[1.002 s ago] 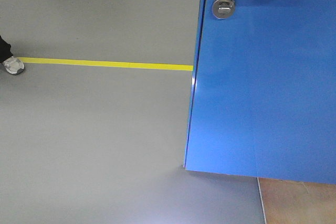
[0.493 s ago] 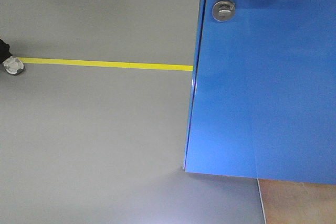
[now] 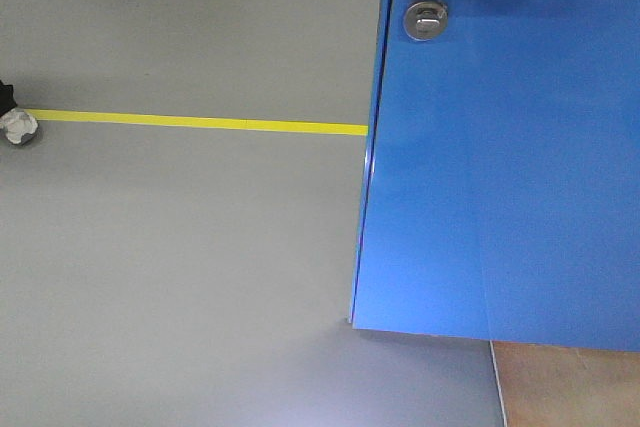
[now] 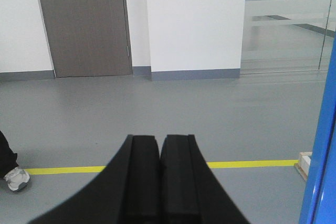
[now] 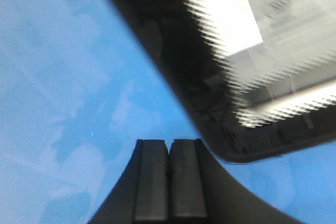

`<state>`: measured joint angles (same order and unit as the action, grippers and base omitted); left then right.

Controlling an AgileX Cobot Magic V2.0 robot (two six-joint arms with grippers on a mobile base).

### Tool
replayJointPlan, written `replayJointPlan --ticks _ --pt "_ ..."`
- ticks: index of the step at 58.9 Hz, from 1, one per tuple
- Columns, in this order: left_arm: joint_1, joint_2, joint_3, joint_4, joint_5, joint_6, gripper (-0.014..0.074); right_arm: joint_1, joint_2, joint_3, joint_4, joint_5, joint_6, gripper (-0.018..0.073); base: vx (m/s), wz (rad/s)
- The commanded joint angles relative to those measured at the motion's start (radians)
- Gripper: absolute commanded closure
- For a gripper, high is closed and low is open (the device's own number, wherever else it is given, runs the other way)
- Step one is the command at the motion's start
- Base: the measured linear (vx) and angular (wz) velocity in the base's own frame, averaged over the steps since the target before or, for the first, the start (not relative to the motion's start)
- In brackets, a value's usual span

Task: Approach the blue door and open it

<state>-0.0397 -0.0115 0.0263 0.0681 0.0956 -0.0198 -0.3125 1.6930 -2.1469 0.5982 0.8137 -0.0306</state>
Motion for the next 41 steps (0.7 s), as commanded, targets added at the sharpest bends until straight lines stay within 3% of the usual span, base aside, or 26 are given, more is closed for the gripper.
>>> replayJointPlan --ticks 1,7,13,24,34,41 --pt "0.001 -0.014 -0.027 -0.002 -0.084 -0.007 0.0524 0.030 -0.065 -0.030 -0.017 -0.063 -0.012 0.0561 0.00 0.00" --pt "0.001 -0.014 -0.027 -0.002 -0.084 -0.007 0.0524 0.078 -0.102 0.045 -0.086 -0.119 -0.015 0.0561 0.00 0.00" --pt "0.001 -0.014 -0.027 -0.002 -0.084 -0.007 0.0524 0.112 -0.192 0.258 -0.136 -0.232 -0.019 0.0561 0.00 0.00" --pt "0.001 -0.014 -0.027 -0.002 -0.084 -0.007 0.0524 0.124 -0.468 0.771 -0.223 -0.469 -0.076 0.0561 0.00 0.00" --pt "0.001 -0.014 -0.027 -0.002 -0.084 -0.007 0.0524 0.121 -0.772 1.222 -0.407 -0.700 -0.045 0.0561 0.00 0.00" --pt "0.001 -0.014 -0.027 -0.002 -0.084 -0.007 0.0524 0.121 -0.985 1.490 -0.458 -0.772 -0.030 0.0561 0.00 0.00"
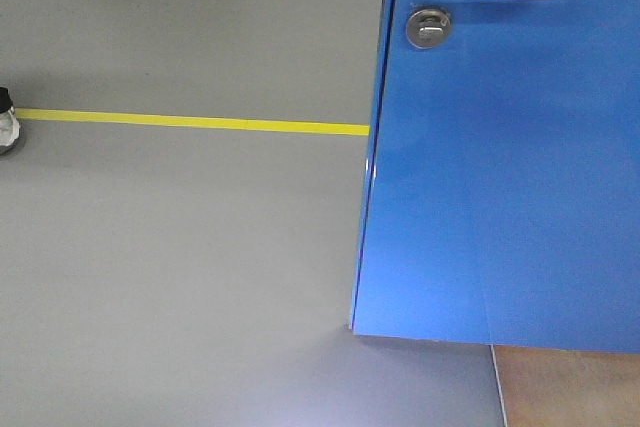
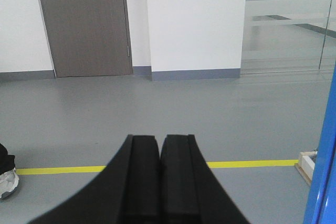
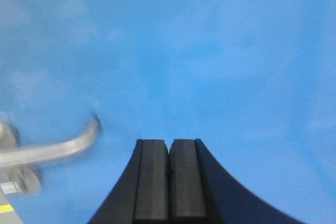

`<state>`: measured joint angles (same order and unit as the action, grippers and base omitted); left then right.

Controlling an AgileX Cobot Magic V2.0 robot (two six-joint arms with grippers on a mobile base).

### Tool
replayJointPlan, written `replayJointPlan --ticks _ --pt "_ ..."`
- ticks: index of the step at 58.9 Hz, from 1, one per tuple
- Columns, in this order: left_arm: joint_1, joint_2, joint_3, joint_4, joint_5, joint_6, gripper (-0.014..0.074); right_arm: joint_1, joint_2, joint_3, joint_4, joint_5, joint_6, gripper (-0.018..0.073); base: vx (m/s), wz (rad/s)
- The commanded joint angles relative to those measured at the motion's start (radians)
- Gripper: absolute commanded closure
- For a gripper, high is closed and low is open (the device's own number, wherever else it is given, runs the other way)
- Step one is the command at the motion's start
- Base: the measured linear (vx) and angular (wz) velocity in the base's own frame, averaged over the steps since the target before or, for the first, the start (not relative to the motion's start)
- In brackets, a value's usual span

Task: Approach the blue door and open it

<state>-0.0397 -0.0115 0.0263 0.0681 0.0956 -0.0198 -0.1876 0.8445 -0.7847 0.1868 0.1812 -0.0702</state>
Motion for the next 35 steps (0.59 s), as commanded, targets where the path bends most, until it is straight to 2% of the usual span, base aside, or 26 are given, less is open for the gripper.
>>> replayJointPlan --ticks 1,5,11,17,23,29,33,35 --pt "0.001 -0.014 -0.027 -0.002 -0.084 -0.007 0.0524 -0.004 -0.163 0.159 -0.050 -0.147 0.010 0.0561 0.00 0.00" --pt "0.001 -0.014 -0.027 -0.002 -0.084 -0.007 0.0524 -0.004 -0.287 0.288 -0.068 -0.160 0.010 0.0561 0.00 0.00" --pt "0.001 -0.014 -0.027 -0.002 -0.084 -0.007 0.0524 -0.004 -0.470 0.473 -0.144 -0.191 0.010 0.0561 0.00 0.00" --pt "0.001 -0.014 -0.027 -0.002 -0.084 -0.007 0.0524 -0.001 -0.635 0.614 -0.160 -0.209 0.080 0.0561 0.00 0.00" --pt "0.001 -0.014 -0.027 -0.002 -0.084 -0.007 0.0524 0.029 -0.735 0.715 -0.161 -0.209 0.159 0.0561 0.00 0.00" --pt "0.001 -0.014 -0.027 -0.002 -0.084 -0.007 0.0524 0.080 -0.804 0.780 -0.166 -0.225 0.166 0.0561 0.00 0.00" --pt "0.001 -0.014 -0.027 -0.002 -0.084 -0.007 0.0524 0.112 -0.834 0.820 -0.216 -0.269 0.161 0.0561 0.00 0.00" --pt "0.001 -0.014 -0.027 -0.002 -0.084 -0.007 0.0524 0.125 -0.850 0.817 -0.251 -0.246 0.161 0.0561 0.00 0.00"
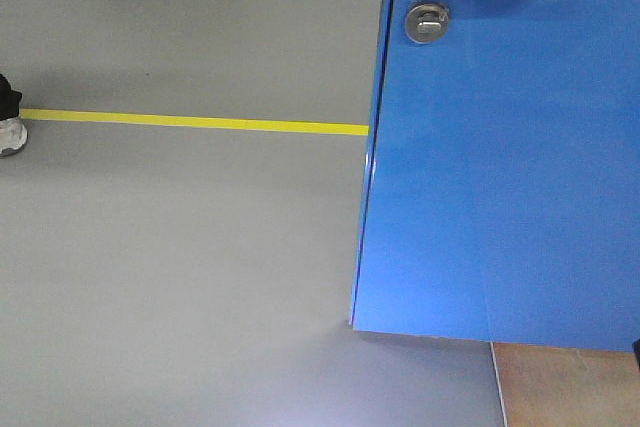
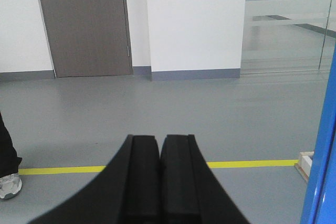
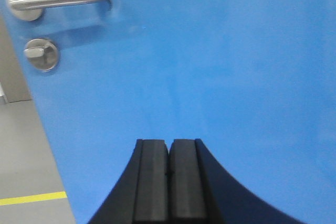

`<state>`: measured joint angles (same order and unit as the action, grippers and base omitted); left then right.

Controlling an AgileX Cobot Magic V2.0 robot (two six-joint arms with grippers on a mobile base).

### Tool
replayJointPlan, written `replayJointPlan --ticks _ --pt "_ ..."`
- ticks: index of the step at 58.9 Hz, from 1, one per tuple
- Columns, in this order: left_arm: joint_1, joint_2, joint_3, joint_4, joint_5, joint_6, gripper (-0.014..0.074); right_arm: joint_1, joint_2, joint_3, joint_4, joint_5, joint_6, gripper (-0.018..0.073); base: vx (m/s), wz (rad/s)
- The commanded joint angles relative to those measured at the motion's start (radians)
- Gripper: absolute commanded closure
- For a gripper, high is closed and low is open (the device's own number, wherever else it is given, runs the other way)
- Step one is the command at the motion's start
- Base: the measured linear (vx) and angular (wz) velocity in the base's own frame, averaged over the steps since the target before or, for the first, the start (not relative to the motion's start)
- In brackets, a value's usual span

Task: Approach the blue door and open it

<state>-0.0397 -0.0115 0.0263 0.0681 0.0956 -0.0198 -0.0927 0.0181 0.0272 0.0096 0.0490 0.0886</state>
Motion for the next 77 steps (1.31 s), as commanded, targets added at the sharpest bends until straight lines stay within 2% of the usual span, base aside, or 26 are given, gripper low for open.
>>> replayJointPlan --ticks 1,9,18,34,77 --pt "0.001 -0.014 -0.027 -0.002 -0.084 -0.007 0.0524 0.035 -0.030 0.005 -0.088 -0.103 0.002 0.0561 0.00 0.00" --pt "0.001 -0.014 -0.027 -0.002 -0.084 -0.007 0.0524 0.064 -0.043 0.005 -0.195 -0.114 0.001 0.0561 0.00 0.00" --pt "0.001 -0.014 -0.027 -0.002 -0.084 -0.007 0.0524 0.064 -0.044 0.005 -0.166 -0.105 0.005 0.0561 0.00 0.00" --pt "0.001 -0.014 -0.027 -0.002 -0.084 -0.007 0.0524 0.064 -0.044 0.005 -0.166 0.008 0.004 0.0561 0.00 0.00" --pt "0.001 -0.014 -0.027 -0.002 -0.084 -0.007 0.0524 0.064 -0.044 0.005 -0.166 0.008 0.004 0.0561 0.00 0.00"
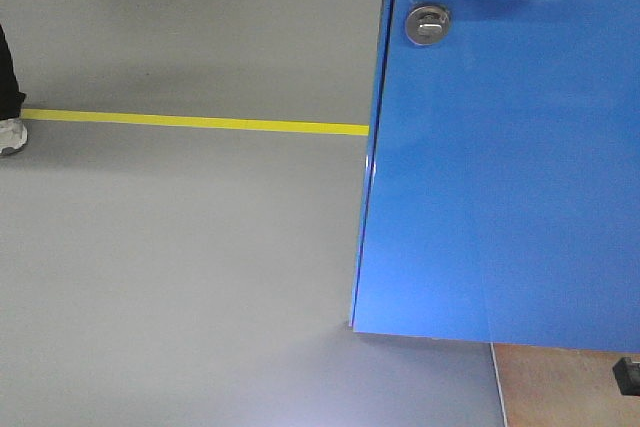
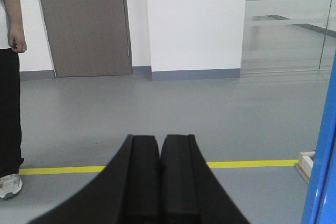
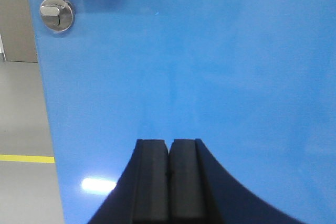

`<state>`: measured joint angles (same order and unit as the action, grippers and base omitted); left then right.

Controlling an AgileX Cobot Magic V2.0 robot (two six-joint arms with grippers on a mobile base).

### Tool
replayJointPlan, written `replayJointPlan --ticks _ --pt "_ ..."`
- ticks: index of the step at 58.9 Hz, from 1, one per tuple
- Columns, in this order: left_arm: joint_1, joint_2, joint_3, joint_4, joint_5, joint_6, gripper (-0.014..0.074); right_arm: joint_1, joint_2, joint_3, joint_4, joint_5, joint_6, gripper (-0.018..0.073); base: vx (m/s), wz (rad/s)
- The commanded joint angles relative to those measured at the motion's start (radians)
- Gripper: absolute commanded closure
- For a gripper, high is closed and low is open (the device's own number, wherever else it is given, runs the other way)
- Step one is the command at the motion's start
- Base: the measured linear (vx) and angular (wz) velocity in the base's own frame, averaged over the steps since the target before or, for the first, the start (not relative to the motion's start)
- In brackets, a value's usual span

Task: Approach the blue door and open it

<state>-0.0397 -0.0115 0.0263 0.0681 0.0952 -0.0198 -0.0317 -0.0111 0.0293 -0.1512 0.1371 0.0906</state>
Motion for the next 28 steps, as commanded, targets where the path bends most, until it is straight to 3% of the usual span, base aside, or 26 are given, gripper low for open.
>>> replayJointPlan --ticks 1,28 --pt "0.001 -0.014 -0.027 -0.002 -0.083 -0.007 0.0524 0.003 -0.015 0.003 -0.005 -0.080 0.002 0.0561 0.00 0.00" --pt "0.001 -0.014 -0.027 -0.002 -0.083 -0.007 0.0524 0.003 -0.015 0.003 -0.005 -0.080 0.001 0.0561 0.00 0.00"
